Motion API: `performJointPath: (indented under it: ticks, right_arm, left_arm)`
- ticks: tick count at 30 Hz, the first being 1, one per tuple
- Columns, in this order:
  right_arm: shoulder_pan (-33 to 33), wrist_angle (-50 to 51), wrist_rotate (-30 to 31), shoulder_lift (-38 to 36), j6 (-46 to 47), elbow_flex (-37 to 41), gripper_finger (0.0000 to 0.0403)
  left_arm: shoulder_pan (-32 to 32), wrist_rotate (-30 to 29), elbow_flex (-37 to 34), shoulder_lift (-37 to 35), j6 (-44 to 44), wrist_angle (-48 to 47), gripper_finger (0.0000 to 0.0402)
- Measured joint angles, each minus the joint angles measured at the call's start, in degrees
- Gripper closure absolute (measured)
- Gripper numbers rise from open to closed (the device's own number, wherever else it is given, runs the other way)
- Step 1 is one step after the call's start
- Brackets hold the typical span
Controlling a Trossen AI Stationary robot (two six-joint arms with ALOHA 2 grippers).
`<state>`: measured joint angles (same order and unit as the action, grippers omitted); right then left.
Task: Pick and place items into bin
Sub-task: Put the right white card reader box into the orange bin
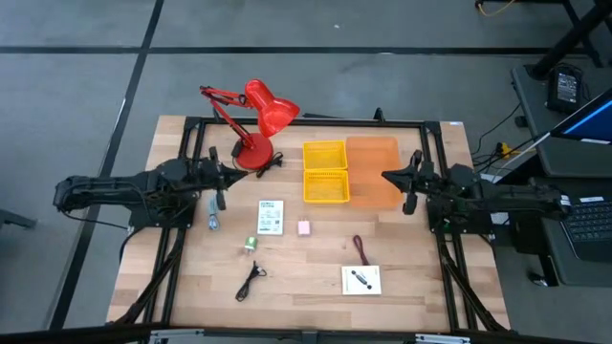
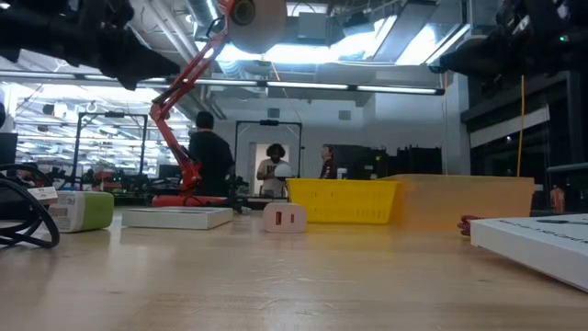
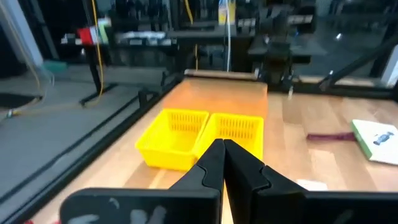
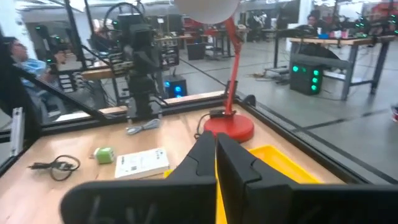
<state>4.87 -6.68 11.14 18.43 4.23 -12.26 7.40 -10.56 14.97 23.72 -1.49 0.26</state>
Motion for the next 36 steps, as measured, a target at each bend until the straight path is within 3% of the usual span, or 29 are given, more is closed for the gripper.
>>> performJointPath:
  ticks: [3,15,21,36]
  right_arm:
    - [1.07,0.02,0.0,2.89,-0.28,-1.34,0.0403]
    - [1.61,-0.02,-2.21,9.84,-0.39,-3.2,0.0403]
    - [1.61,-0.15,-2.21,10.09,-1.68,-3.2,0.0403]
    - [1.61,-5.94,-2.19,10.09,-9.21,-3.22,0.0403]
  left_arm:
    - [0.0,0.05,0.77,5.28,-1.63,0.44,0.0398]
    - [-0.01,10.31,0.87,18.46,-1.97,10.04,0.0398]
    - [0.0,7.19,0.85,19.89,-2.33,10.61,0.0398]
    - [-0.02,7.11,1.33,24.71,-3.79,12.64,0.0398]
